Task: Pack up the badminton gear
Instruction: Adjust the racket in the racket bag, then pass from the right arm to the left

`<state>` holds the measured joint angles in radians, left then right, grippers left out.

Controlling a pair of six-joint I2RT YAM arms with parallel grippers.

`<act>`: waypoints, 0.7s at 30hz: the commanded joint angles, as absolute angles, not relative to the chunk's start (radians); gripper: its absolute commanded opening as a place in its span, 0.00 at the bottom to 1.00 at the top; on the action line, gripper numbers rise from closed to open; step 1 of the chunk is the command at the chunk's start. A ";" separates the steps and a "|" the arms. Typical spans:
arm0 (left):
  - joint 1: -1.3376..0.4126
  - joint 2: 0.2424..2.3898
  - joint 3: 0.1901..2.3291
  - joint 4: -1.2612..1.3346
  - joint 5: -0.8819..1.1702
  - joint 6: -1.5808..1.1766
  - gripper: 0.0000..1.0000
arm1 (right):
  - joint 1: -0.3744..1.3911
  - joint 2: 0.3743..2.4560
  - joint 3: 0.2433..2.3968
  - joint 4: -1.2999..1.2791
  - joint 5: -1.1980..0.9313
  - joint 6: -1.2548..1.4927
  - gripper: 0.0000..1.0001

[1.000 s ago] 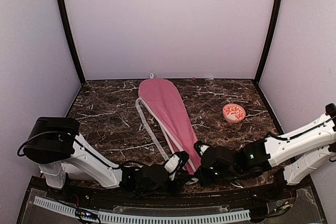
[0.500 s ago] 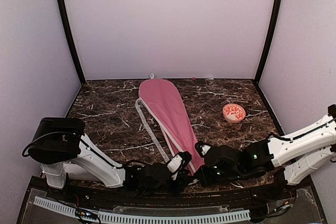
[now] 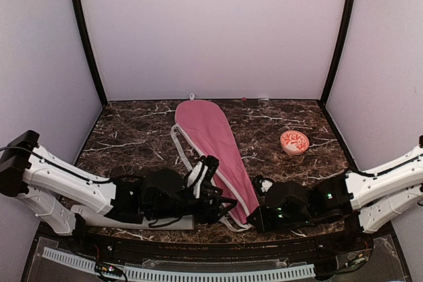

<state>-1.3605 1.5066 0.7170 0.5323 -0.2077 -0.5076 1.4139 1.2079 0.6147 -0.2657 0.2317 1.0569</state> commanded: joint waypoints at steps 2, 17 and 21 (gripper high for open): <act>-1.160 1.431 0.761 0.208 -0.025 -0.748 0.66 | 1.407 1.183 0.611 -0.195 0.262 1.067 0.00; -0.684 1.683 0.890 0.326 0.140 -0.917 0.70 | 1.407 1.206 0.642 -0.132 0.252 1.008 0.00; -0.652 1.789 0.956 0.316 0.148 -0.925 0.70 | 1.406 1.207 0.652 -0.121 0.252 1.000 0.00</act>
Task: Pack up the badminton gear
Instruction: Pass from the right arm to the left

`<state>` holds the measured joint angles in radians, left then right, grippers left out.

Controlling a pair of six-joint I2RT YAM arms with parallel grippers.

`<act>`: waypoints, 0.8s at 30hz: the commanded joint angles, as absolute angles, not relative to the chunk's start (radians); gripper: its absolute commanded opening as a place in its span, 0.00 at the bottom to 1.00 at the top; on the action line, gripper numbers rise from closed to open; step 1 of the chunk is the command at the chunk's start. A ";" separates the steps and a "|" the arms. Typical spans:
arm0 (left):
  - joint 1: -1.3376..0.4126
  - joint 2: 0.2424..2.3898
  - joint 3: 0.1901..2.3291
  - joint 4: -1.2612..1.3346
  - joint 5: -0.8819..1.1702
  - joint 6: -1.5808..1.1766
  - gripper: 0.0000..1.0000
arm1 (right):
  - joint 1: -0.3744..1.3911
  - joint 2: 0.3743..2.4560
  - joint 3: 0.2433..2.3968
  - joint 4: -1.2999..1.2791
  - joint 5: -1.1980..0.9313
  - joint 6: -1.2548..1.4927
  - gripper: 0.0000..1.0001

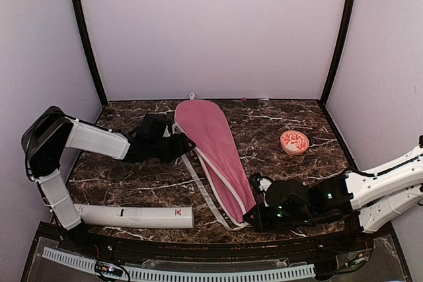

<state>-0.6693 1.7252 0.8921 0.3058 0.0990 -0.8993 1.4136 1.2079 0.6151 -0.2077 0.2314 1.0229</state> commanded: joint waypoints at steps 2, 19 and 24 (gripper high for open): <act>-0.652 1.836 0.986 0.347 0.177 -0.926 0.69 | 1.407 1.206 0.651 -0.112 0.249 1.000 0.00; -0.652 2.049 1.071 0.476 0.279 -0.993 0.55 | 1.398 1.200 0.652 -0.108 0.242 0.982 0.00; -0.652 2.054 1.096 0.520 0.305 -0.996 0.23 | 1.396 1.215 0.665 -0.106 0.244 0.974 0.00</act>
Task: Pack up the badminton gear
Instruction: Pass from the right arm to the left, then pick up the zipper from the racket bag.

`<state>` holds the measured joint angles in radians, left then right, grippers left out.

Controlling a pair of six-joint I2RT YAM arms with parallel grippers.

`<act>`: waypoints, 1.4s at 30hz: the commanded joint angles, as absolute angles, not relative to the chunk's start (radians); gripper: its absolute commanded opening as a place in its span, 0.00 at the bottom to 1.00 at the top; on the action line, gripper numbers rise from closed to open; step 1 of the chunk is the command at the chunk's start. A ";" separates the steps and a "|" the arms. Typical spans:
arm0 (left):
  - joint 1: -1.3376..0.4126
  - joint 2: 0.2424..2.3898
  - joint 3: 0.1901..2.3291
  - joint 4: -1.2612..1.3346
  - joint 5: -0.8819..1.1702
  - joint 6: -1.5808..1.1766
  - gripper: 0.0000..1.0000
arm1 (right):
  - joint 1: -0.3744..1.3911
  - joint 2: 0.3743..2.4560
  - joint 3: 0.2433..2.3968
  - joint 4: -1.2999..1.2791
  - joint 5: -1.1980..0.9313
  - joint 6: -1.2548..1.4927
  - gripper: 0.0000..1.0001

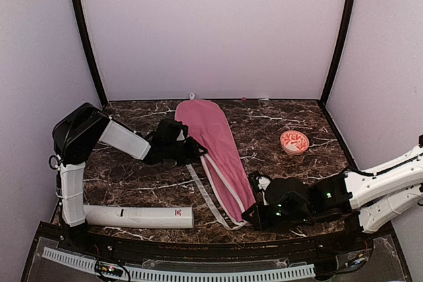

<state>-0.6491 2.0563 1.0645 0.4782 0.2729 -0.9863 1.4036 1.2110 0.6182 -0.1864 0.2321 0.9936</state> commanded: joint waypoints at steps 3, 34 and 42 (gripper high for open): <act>-0.652 2.016 1.158 0.444 0.294 -0.939 0.04 | 1.396 1.221 0.674 -0.115 0.248 0.971 0.00; -0.654 1.921 2.169 -0.933 0.321 0.103 0.00 | 0.961 0.993 0.782 -0.220 0.253 0.797 0.89; -0.763 1.870 2.074 -0.855 0.384 0.072 0.00 | 0.804 1.037 0.984 -0.352 0.184 0.652 0.81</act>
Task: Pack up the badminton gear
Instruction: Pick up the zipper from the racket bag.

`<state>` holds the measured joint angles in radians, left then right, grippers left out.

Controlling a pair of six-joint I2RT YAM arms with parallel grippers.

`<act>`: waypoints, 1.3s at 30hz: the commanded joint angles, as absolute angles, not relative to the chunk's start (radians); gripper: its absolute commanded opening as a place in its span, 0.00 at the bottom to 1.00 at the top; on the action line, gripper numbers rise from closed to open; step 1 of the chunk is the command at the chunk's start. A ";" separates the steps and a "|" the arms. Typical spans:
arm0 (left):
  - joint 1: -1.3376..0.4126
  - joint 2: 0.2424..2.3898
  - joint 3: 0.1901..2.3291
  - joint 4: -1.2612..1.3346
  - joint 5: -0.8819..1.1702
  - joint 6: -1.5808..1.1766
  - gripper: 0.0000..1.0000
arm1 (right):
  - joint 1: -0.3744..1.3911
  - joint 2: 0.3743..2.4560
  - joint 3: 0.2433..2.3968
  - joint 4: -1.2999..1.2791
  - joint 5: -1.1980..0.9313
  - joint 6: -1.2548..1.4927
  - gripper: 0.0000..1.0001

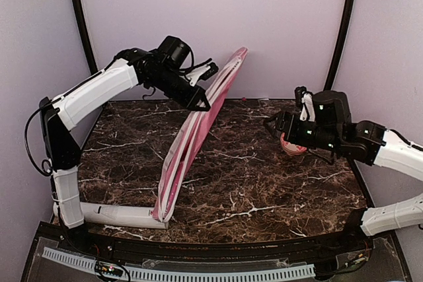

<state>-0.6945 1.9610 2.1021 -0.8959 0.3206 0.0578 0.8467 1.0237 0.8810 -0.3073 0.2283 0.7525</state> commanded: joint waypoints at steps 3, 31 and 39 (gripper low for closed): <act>-0.799 1.865 2.027 -0.819 0.408 0.015 0.00 | 0.779 1.044 1.040 -0.394 0.177 0.620 0.74; -0.966 1.623 1.240 -0.274 0.544 -0.401 0.00 | 0.774 1.008 0.854 -0.327 0.109 0.723 0.38; -0.969 1.626 1.199 -0.255 0.569 -0.417 0.00 | 0.777 1.061 0.873 -0.308 0.075 0.624 0.51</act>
<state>-0.9653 1.6844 1.2167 -0.3065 0.5373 -0.4000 0.7795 1.0389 0.8433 -0.3553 0.0921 0.6926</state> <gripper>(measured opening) 0.020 0.492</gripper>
